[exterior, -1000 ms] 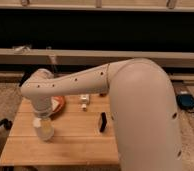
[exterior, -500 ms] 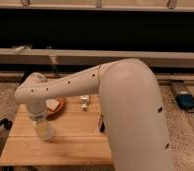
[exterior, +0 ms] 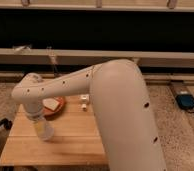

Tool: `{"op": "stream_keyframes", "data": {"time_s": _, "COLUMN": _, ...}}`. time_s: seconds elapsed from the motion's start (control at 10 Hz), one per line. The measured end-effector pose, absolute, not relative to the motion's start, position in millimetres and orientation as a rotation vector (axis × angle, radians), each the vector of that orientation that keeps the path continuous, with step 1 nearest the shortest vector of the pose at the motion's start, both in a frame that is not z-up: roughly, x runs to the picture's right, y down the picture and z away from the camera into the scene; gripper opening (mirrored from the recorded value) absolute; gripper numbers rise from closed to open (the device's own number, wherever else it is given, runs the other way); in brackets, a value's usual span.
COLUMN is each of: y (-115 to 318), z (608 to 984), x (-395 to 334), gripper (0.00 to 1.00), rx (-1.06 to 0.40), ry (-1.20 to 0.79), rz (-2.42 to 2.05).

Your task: Place the ceramic cup over the eraser

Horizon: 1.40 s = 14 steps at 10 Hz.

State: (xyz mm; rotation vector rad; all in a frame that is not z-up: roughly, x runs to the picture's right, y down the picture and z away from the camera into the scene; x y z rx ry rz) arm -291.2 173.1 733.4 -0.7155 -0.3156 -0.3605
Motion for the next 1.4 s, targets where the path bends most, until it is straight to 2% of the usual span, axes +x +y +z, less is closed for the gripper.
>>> {"op": "stream_keyframes", "data": {"time_s": 0.4, "y": 165, "z": 752, "x": -282, "gripper": 0.79, "rx": -0.723, "ry": -0.301, "rz": -0.352}}
{"op": "stream_keyframes", "data": {"time_s": 0.7, "y": 174, "z": 753, "x": -282, "gripper": 0.55, "rx": -0.726, "ry": -0.305, "rz": -0.362}}
{"op": "stream_keyframes", "data": {"time_s": 0.8, "y": 176, "z": 752, "x": -282, "gripper": 0.45, "rx": -0.731, "ry": -0.308, "rz": -0.357}}
{"op": "stream_keyframes", "data": {"time_s": 0.9, "y": 179, "z": 749, "x": -280, "gripper": 0.31, "rx": -0.738, "ry": -0.314, "rz": -0.349}}
{"op": "stream_keyframes", "data": {"time_s": 1.2, "y": 175, "z": 730, "x": -268, "gripper": 0.04, "rx": -0.744, "ry": -0.345, "rz": -0.317}}
{"op": "stream_keyframes", "data": {"time_s": 1.4, "y": 163, "z": 706, "x": -248, "gripper": 0.0, "rx": -0.74, "ry": -0.373, "rz": -0.281}}
